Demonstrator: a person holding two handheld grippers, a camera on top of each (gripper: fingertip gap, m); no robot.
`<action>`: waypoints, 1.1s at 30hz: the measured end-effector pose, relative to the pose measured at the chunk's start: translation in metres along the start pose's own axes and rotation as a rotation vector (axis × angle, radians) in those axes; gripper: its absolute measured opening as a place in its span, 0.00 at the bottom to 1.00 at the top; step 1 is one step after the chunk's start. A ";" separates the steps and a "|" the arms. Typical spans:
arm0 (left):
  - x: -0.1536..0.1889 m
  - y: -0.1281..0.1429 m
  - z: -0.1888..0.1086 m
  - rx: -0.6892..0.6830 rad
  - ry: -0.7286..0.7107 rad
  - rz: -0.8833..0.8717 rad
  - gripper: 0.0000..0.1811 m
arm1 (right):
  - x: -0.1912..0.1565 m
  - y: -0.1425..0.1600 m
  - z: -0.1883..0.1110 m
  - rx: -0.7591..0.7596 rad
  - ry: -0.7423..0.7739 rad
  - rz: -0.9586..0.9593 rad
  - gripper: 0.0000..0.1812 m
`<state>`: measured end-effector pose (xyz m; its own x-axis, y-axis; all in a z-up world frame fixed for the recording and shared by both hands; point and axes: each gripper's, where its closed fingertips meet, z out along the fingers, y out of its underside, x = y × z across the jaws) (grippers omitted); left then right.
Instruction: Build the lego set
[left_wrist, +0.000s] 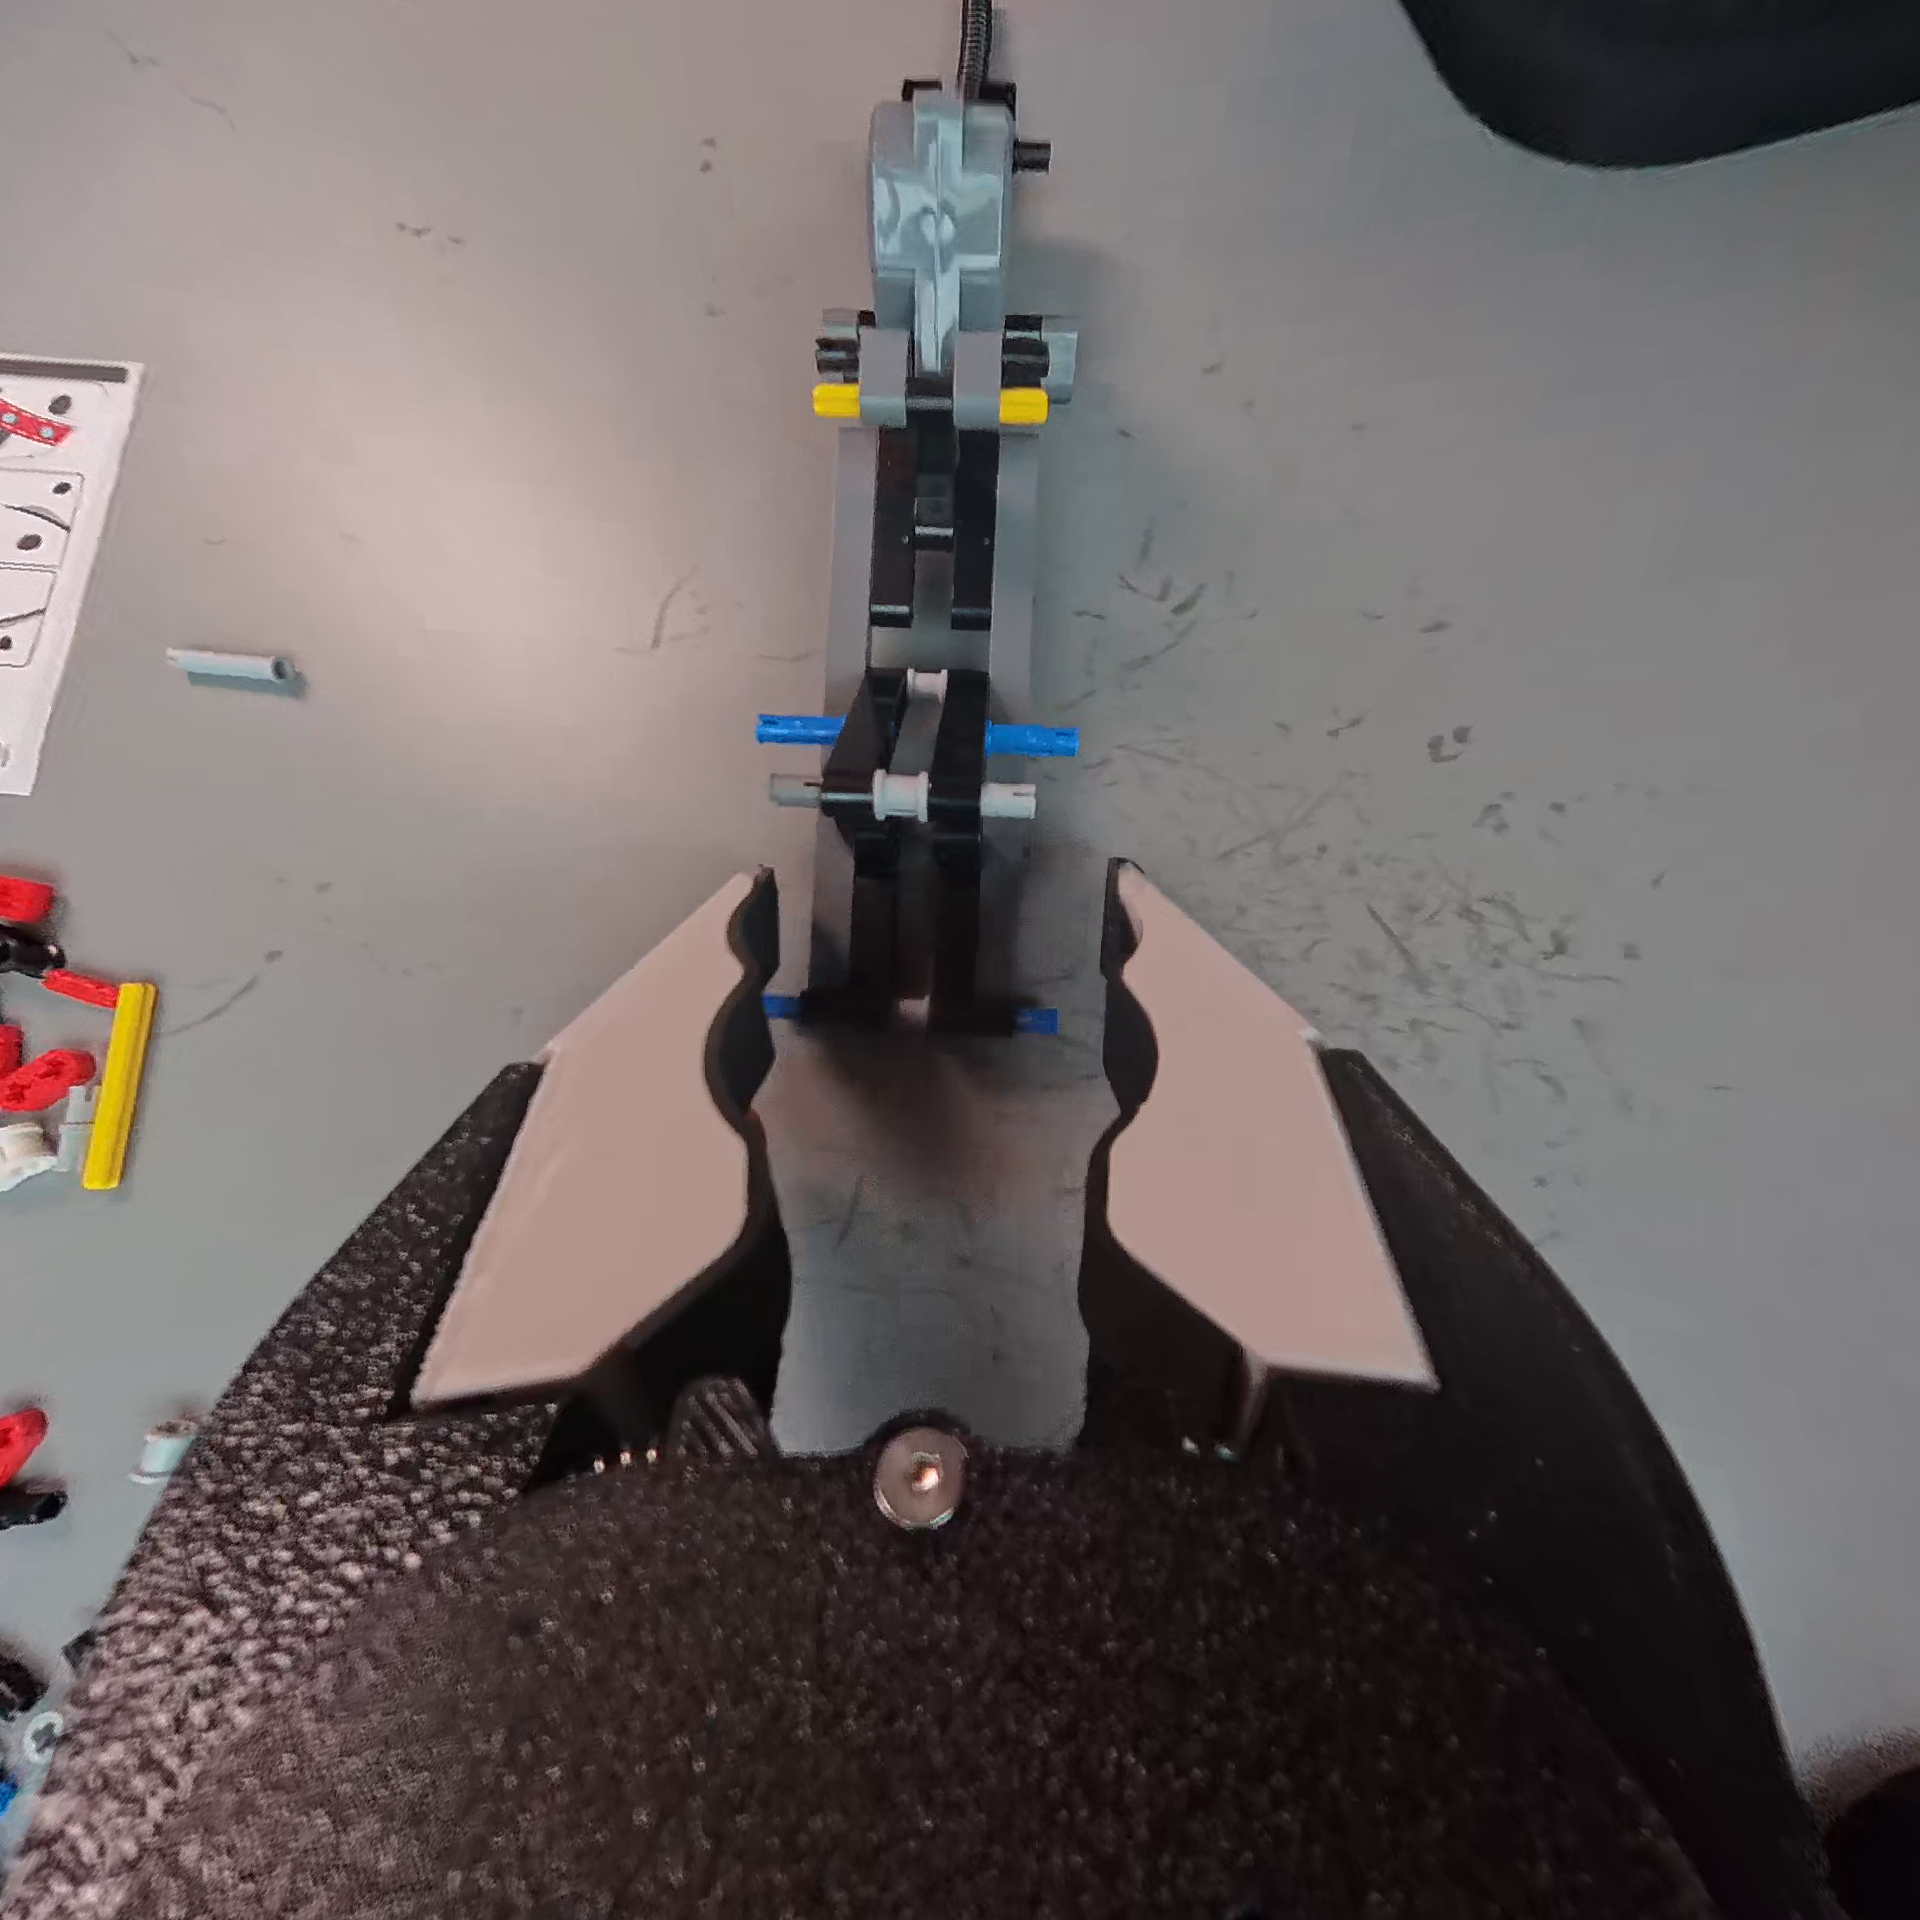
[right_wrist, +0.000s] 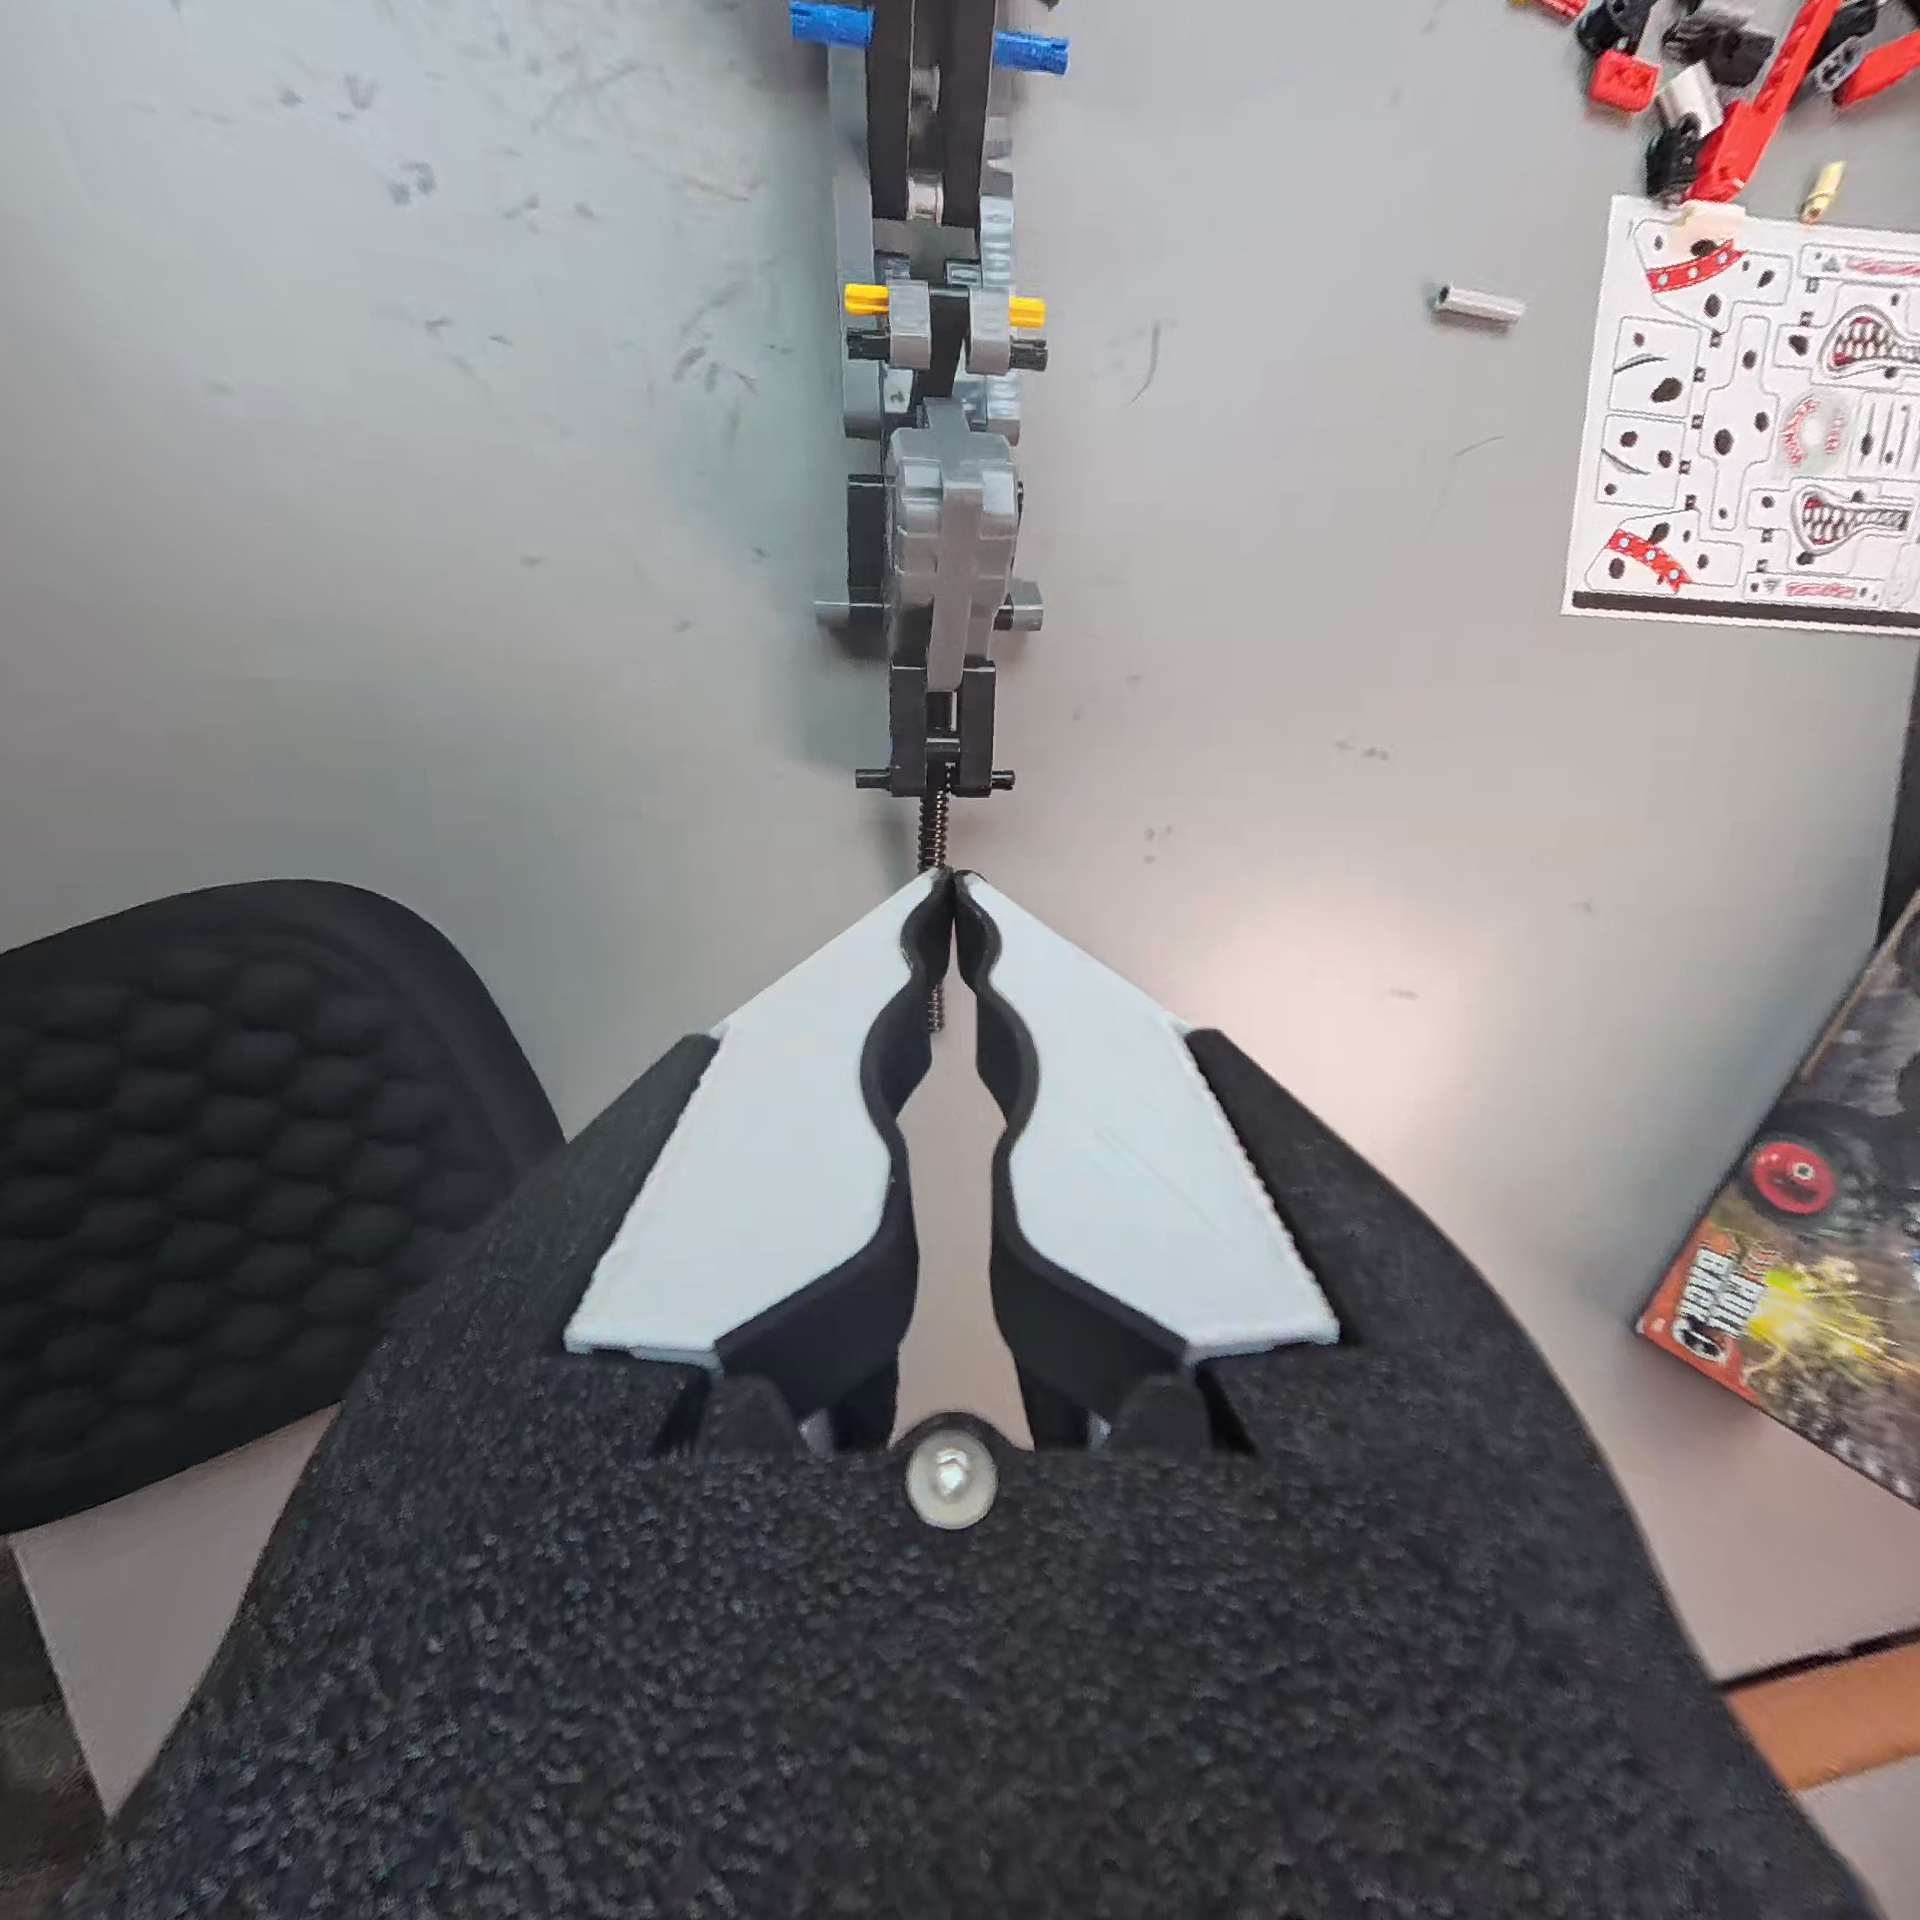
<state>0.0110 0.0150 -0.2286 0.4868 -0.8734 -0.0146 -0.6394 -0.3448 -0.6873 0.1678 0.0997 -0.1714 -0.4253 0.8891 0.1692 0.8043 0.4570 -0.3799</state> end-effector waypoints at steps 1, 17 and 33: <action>-0.001 -0.005 -0.005 0.027 0.000 -0.010 0.36 | 0.002 0.000 0.001 -0.014 0.009 -0.006 0.00; 0.007 -0.102 0.049 0.022 -0.017 0.082 0.28 | -0.010 -0.001 0.043 0.008 -0.076 -0.008 0.04; 0.013 -0.095 0.053 0.037 -0.091 0.137 0.17 | -0.018 -0.074 0.037 0.098 -0.072 -0.146 0.03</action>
<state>0.1097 0.0543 -0.2023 0.4494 -0.8761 -0.1748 -0.6819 -0.2100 -0.7006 0.1003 0.0493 -0.1799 -0.5665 0.8075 0.1646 0.6890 0.5736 -0.4429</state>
